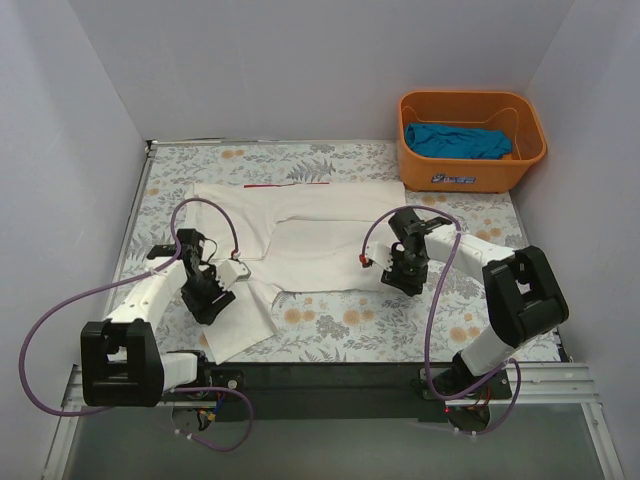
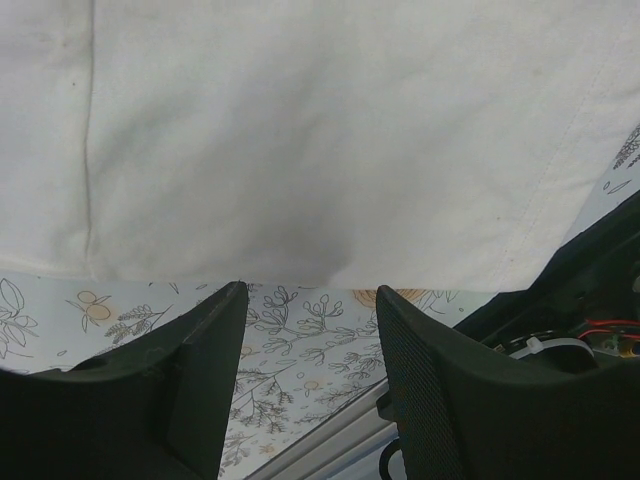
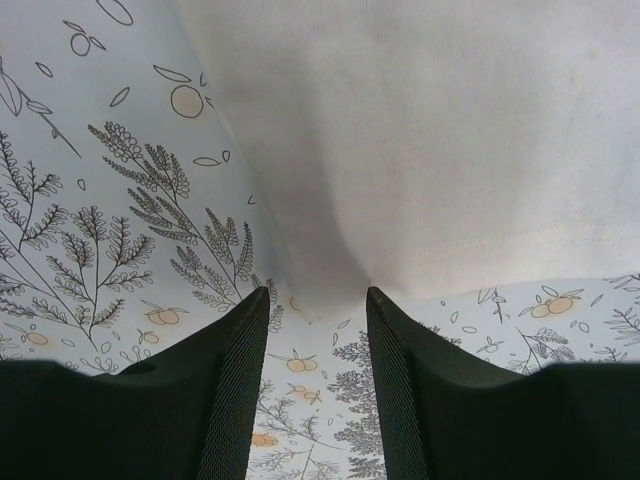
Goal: Fold and stack the t-shirts
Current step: Fold the tshirt
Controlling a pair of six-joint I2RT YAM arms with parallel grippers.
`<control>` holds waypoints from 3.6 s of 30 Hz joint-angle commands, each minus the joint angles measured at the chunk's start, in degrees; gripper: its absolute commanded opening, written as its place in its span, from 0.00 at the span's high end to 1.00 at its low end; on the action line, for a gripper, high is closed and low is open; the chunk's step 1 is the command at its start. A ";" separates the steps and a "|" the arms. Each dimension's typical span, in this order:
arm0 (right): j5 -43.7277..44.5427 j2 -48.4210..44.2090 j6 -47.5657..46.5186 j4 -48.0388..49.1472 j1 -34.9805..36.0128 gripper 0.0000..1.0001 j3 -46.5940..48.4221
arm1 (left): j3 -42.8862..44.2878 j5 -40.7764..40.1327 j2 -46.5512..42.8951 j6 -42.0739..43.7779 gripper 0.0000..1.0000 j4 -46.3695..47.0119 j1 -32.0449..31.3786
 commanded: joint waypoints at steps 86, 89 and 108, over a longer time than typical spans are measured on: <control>3.48 16.50 -16.49 -15.09 -9.49 0.99 37.64 | 59.75 4.33 36.72 -4.49 1.00 -8.33 8.62; 3.66 18.96 -16.40 -15.18 -9.67 0.99 40.81 | 60.19 3.45 38.04 -4.40 1.00 -7.01 8.62; 6.29 27.49 -17.11 -15.18 -10.28 0.99 47.84 | 75.93 1.87 51.14 -3.70 1.00 -7.54 8.18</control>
